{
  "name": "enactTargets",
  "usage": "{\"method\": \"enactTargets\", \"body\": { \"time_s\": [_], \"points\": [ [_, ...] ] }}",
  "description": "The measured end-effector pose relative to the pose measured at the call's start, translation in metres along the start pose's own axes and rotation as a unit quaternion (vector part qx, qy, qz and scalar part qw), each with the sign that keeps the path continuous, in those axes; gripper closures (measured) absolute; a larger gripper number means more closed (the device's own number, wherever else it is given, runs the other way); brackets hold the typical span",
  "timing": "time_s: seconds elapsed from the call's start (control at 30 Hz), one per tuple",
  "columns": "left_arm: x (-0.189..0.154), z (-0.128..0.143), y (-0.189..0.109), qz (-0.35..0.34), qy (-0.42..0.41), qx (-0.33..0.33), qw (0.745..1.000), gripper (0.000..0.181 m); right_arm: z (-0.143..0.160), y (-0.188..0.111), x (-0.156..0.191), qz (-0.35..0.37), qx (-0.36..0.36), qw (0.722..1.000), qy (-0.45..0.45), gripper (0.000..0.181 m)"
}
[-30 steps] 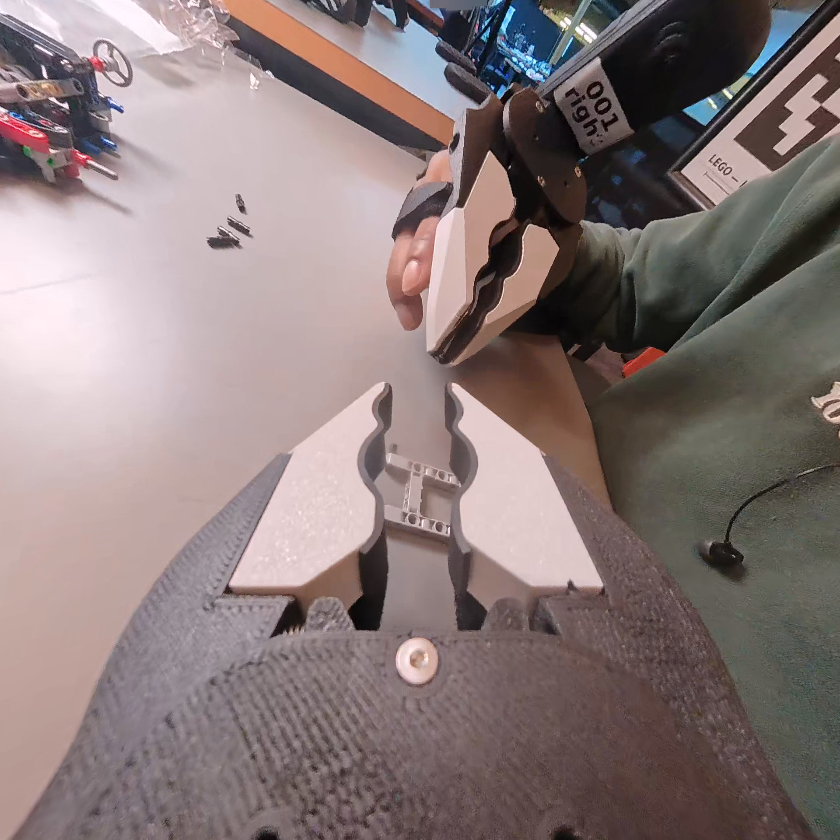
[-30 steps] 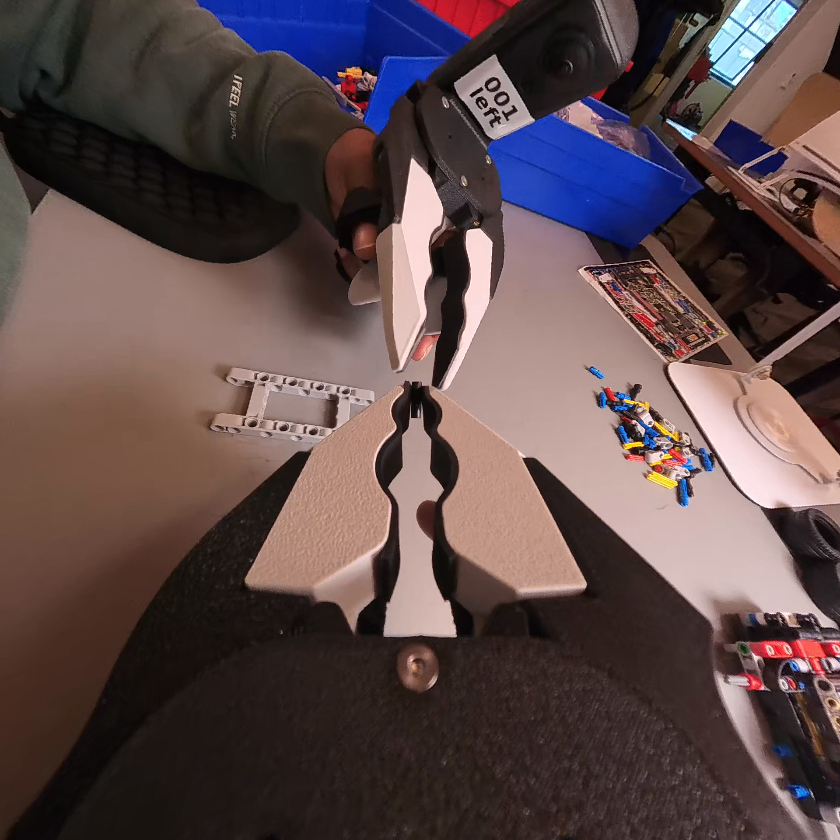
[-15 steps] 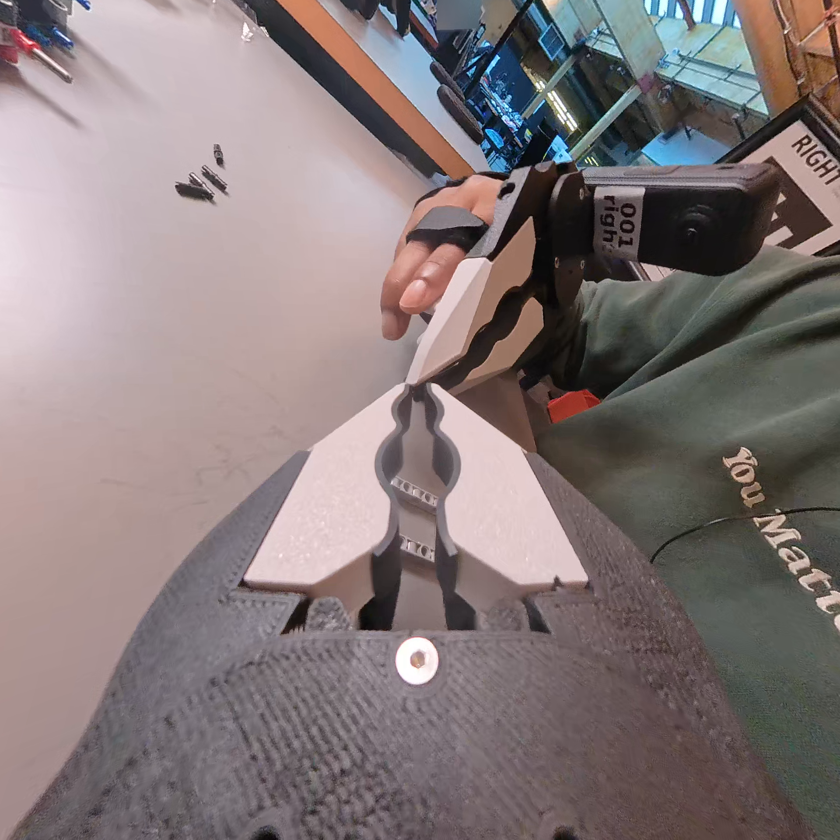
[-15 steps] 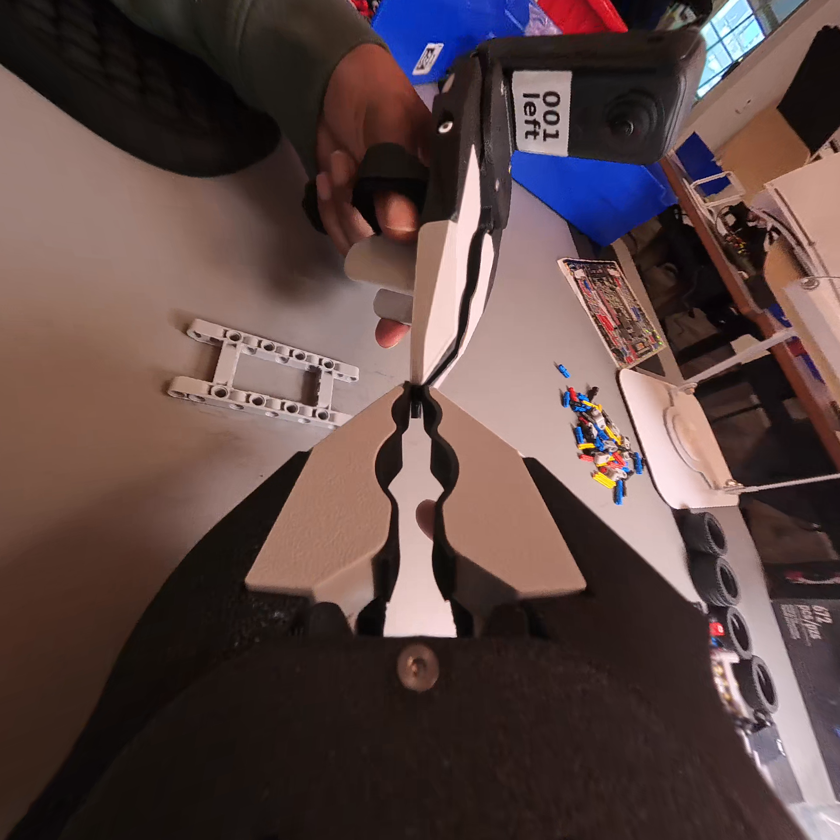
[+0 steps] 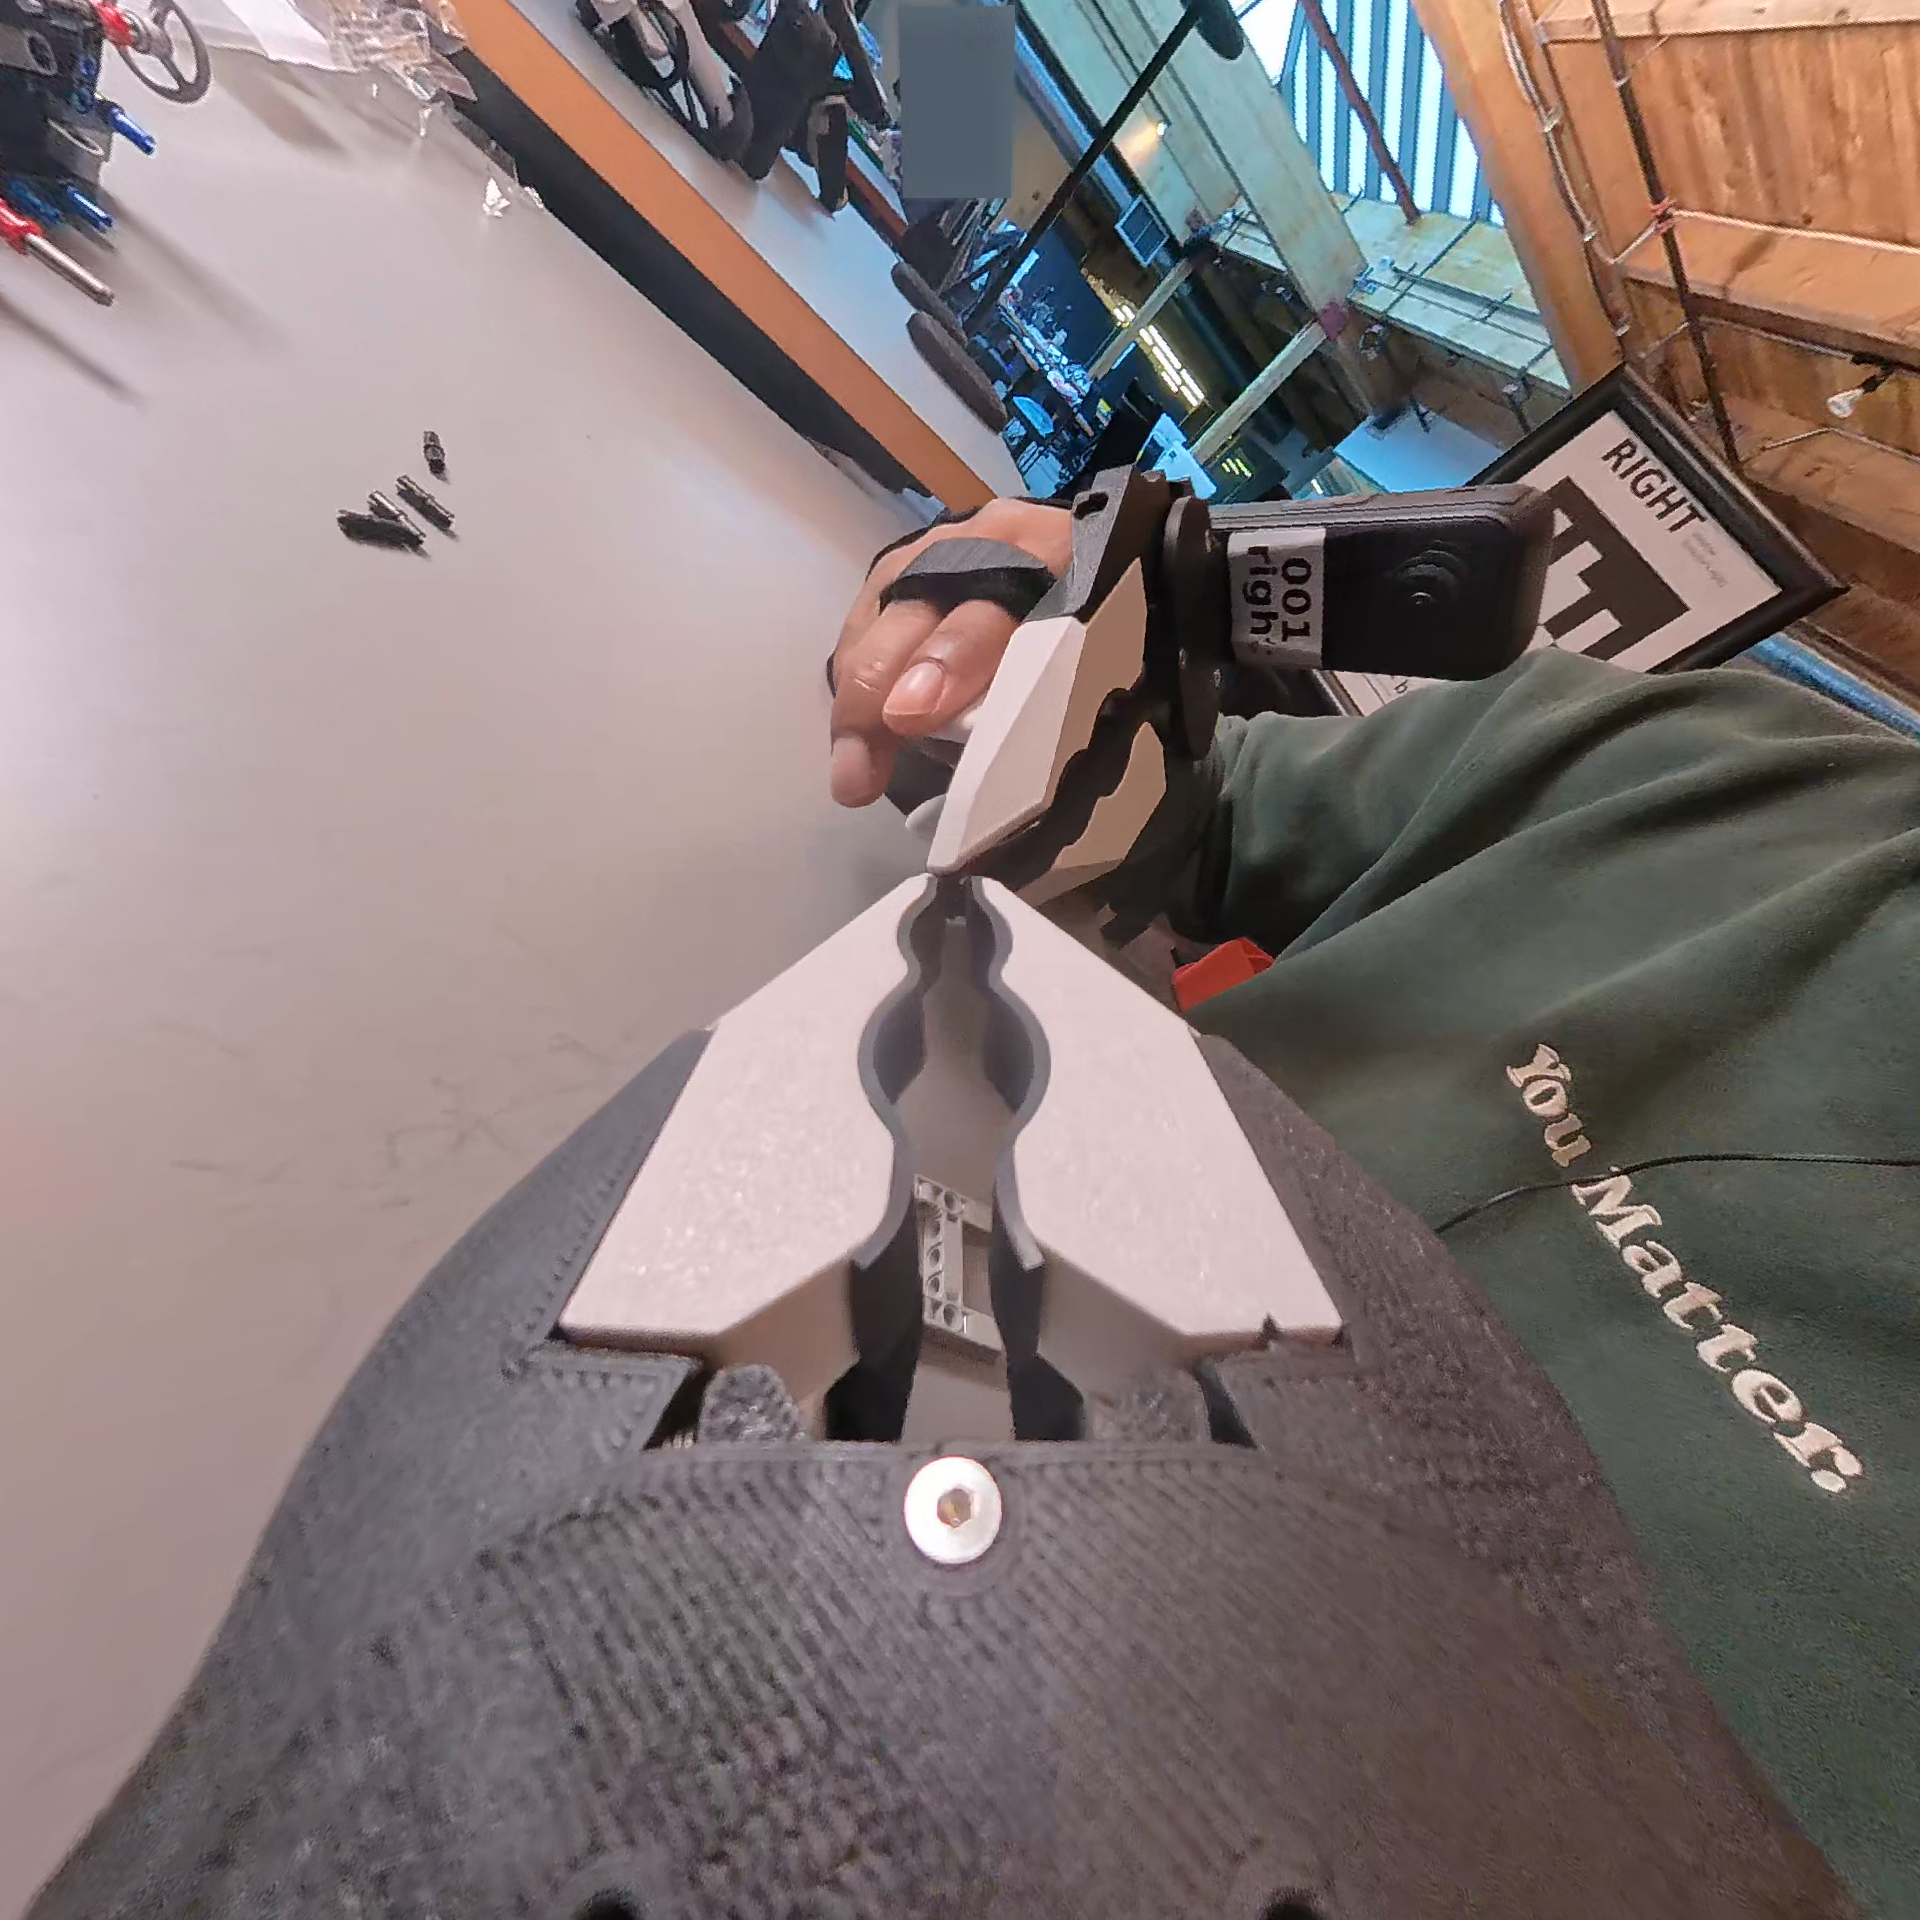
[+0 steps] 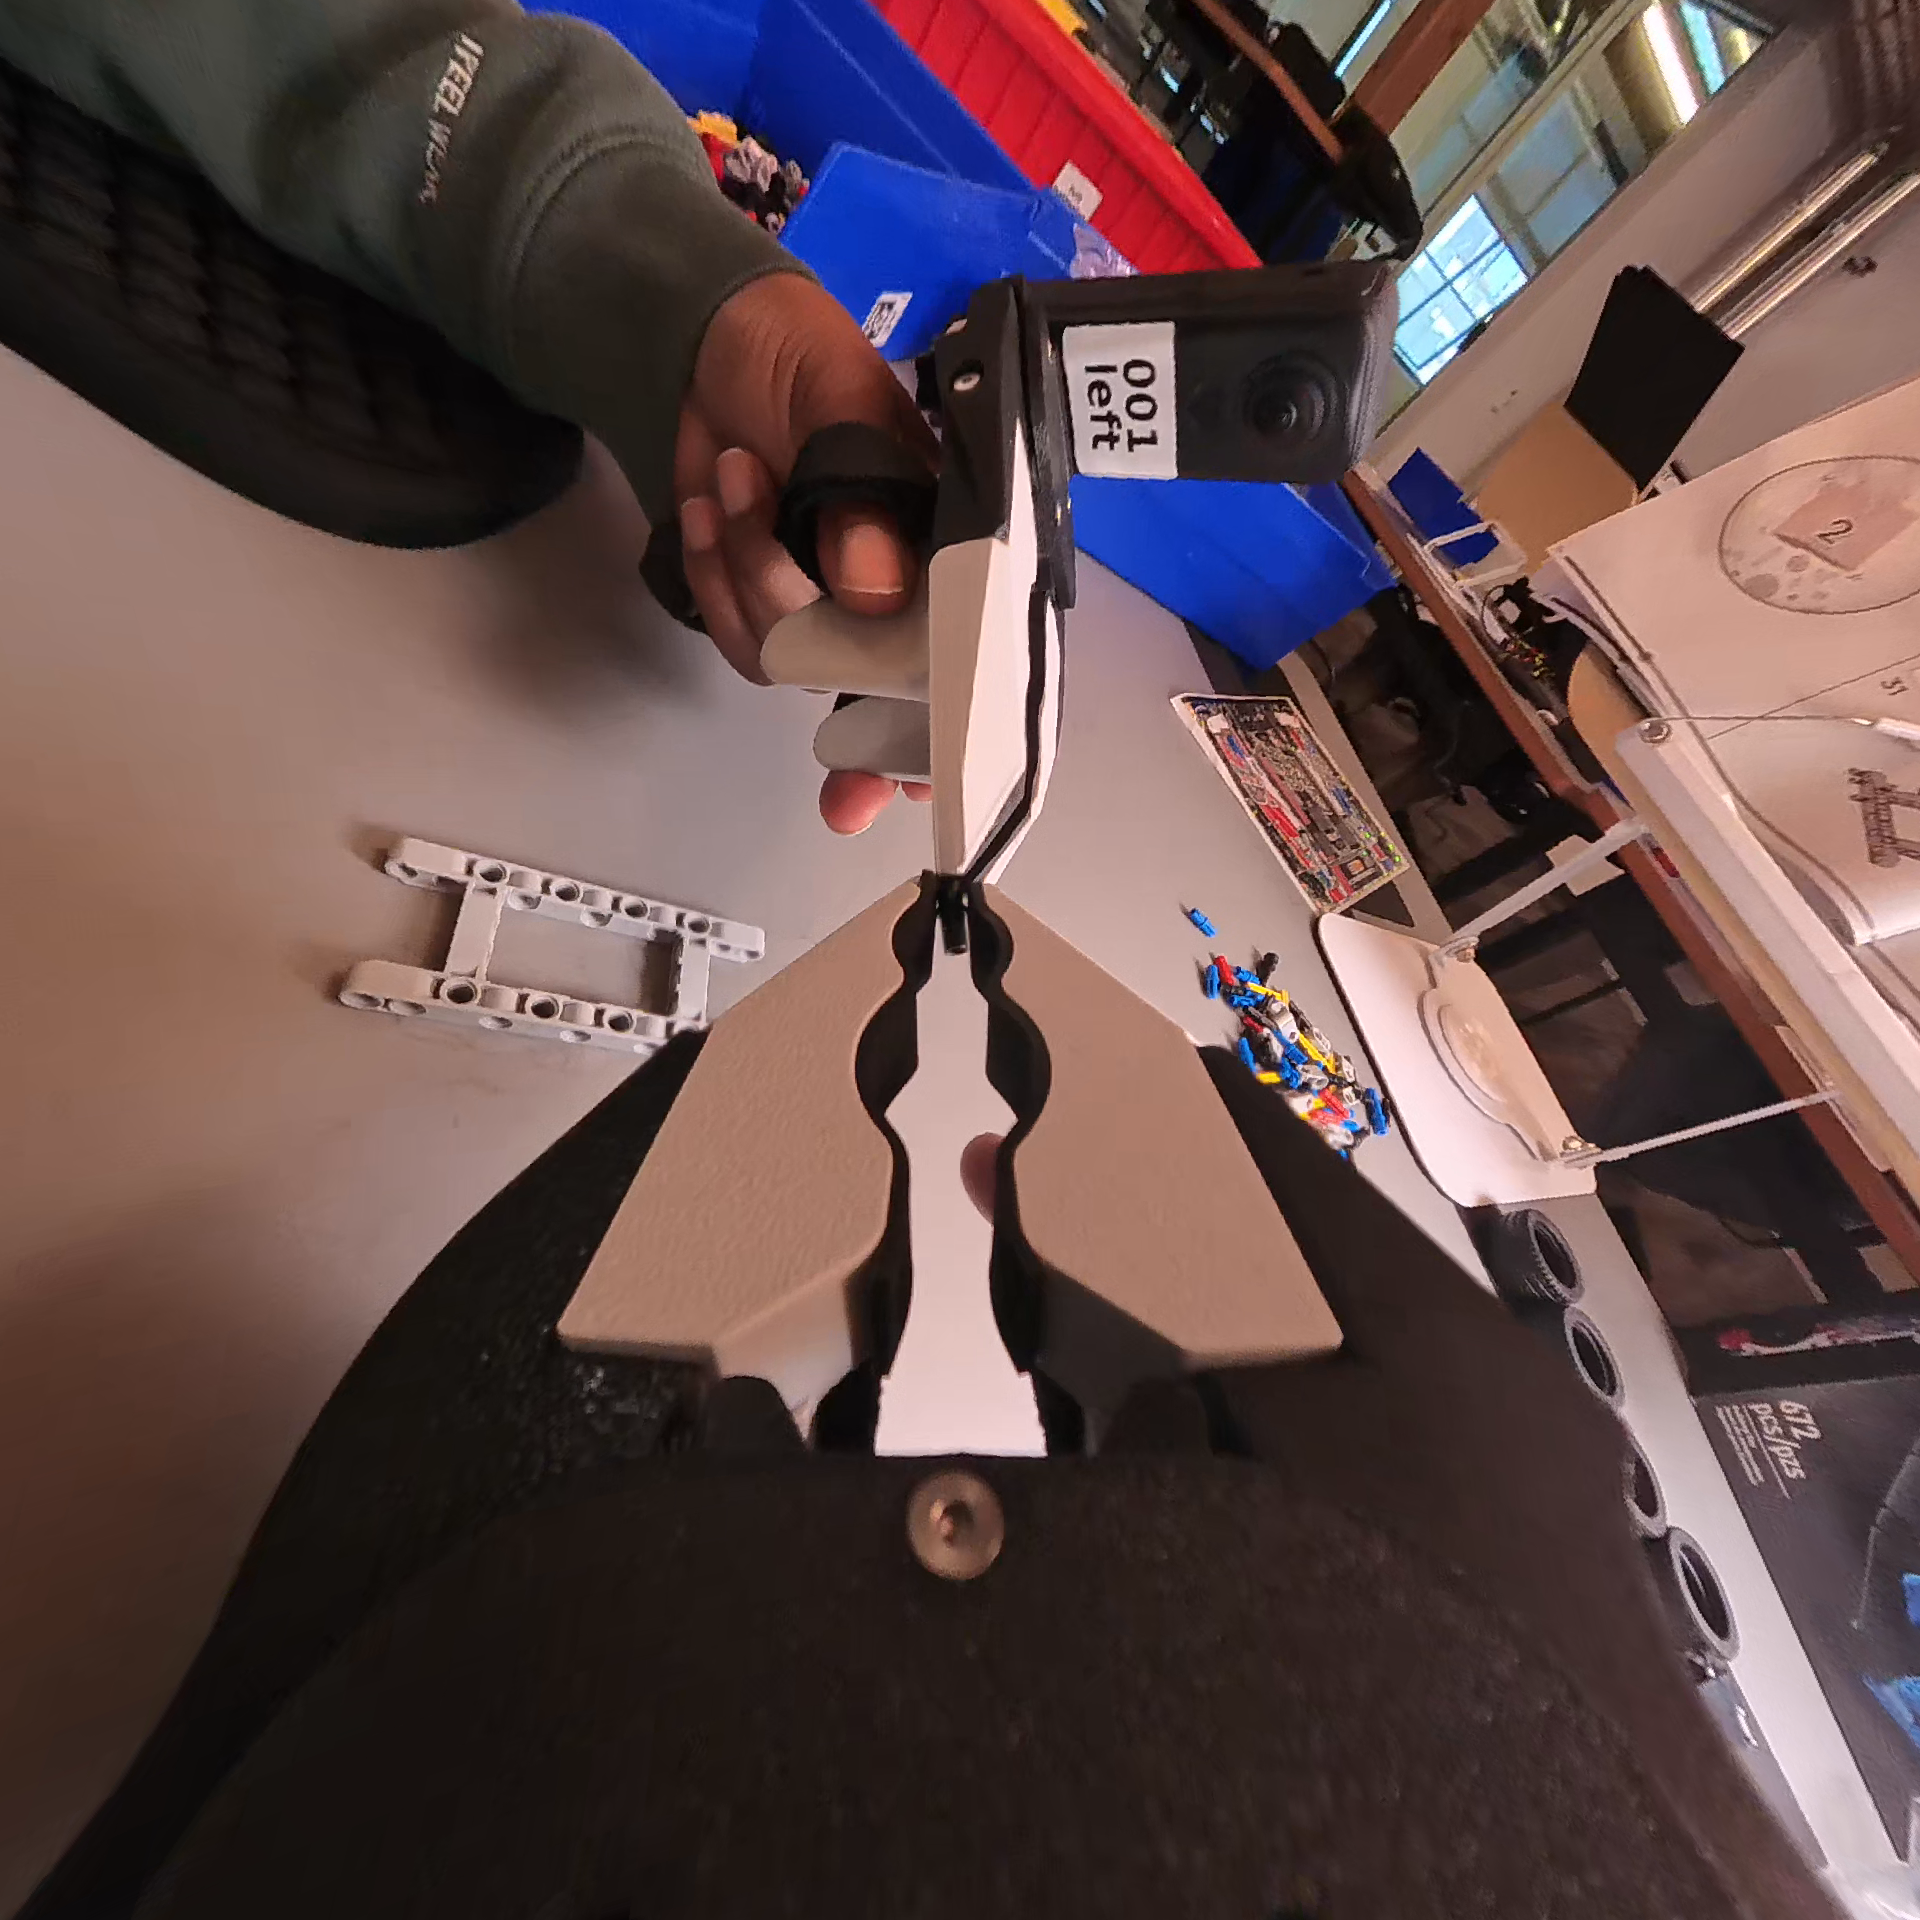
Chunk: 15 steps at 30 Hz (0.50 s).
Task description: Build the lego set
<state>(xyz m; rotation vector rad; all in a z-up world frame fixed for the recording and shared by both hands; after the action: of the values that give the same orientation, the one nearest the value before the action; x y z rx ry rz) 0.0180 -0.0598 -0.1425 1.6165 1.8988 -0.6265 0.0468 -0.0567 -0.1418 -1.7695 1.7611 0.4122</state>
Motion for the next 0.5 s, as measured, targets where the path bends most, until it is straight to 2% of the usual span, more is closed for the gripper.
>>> {"method": "enactTargets", "body": {
  "time_s": [0.5],
  "points": [
    [-0.015,-0.008,-0.002,0.059,-0.010,-0.030,0.998,0.181,-0.009,-0.008,-0.005,-0.023,-0.048,0.996,0.065,0.177]
  ]
}}
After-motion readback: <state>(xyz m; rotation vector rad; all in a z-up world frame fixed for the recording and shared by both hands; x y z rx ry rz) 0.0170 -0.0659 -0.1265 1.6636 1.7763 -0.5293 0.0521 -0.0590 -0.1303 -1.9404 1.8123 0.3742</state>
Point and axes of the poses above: each gripper's, where its closed fingertips meet, y out along the fingers, z out of its underside, x = y × z across the jaws, the point moved 2 cm from there along -y, back along the fingers, and after that the axes turned 10 degrees about z, right-handed, at the moved point
